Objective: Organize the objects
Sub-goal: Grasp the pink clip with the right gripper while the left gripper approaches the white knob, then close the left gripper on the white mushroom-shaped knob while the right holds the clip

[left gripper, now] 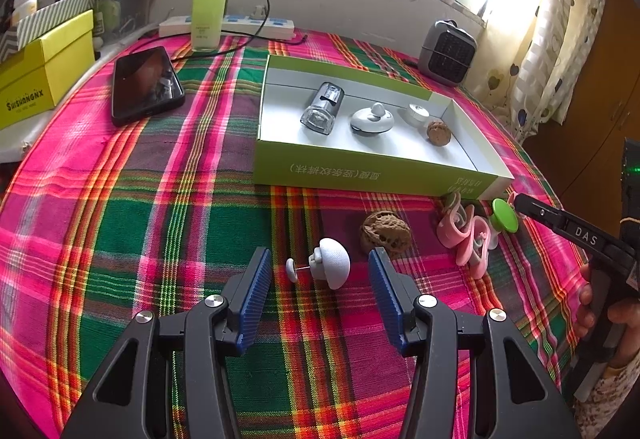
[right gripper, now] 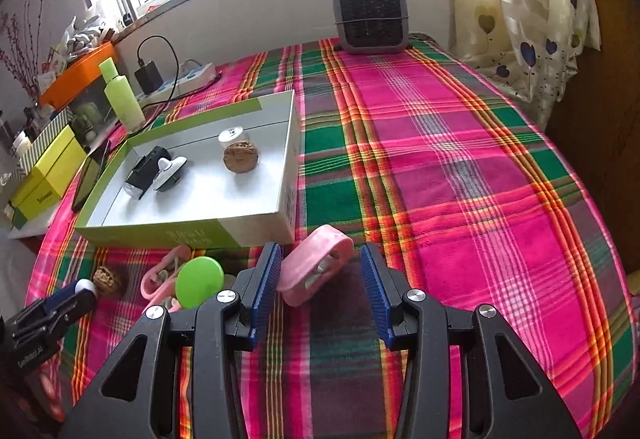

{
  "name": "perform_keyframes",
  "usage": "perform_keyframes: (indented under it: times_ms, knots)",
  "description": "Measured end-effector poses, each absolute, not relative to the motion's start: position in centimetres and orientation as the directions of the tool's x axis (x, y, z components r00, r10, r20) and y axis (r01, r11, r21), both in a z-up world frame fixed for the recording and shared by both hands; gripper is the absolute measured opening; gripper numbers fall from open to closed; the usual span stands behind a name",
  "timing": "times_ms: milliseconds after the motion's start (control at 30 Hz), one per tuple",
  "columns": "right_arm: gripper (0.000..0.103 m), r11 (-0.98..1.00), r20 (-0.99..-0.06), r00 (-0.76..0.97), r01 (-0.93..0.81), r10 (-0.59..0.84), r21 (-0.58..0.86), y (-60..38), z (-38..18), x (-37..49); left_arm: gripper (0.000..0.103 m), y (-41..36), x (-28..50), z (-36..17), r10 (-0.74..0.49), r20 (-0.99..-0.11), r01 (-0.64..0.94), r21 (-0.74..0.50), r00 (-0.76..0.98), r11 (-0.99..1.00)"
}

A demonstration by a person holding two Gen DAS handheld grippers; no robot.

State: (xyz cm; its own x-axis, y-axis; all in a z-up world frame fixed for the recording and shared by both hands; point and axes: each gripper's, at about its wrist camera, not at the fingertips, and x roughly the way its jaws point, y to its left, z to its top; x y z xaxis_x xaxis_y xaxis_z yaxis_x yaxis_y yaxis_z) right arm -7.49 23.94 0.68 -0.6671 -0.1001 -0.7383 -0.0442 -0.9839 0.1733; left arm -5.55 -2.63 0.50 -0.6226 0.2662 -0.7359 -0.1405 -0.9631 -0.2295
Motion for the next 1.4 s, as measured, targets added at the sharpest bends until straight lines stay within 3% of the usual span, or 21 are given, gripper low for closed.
perform_keyframes:
  times_ms: [267, 567, 700, 900, 1233, 1400]
  knots:
    - [0.043, -0.971, -0.742, -0.655, -0.056, -0.140, 0.232, 24.3, 0.1, -8.3, 0.049, -2.8, -5.6, 0.5, 0.271, -0.733, -0.133, -0.242, -0.623, -0.961]
    - [0.043, -0.981, -0.751, -0.646, -0.021, -0.134, 0.193, 23.3, -0.3, -8.4, 0.049, -2.7, -5.6, 0.5, 0.264, -0.734, -0.127, -0.238, -0.625, -0.963]
    - [0.030, -0.991, -0.758, -0.646, -0.013, -0.093, 0.133, 22.7, -0.2, -8.3, 0.049, -2.4, -5.8, 0.4, 0.253, -0.738, -0.123, -0.227, -0.626, -0.966]
    - [0.025, -0.993, -0.765, -0.639, -0.014, -0.078, 0.113, 22.8, -0.4, -8.2, 0.049, -2.6, -5.7, 0.4, 0.245, -0.738, -0.123, -0.217, -0.628, -0.968]
    - [0.025, -0.996, -0.755, -0.652, -0.001, -0.066, 0.088, 22.4, -0.1, -7.7, 0.031, -3.0, -5.7, 0.4, 0.213, -0.744, -0.095, -0.198, -0.633, -0.975]
    - [0.025, -0.996, -0.754, -0.653, 0.003, -0.071, 0.092, 22.4, 0.0, -7.4, 0.030, -3.0, -5.8, 0.4, 0.212, -0.745, -0.093, -0.198, -0.633, -0.976]
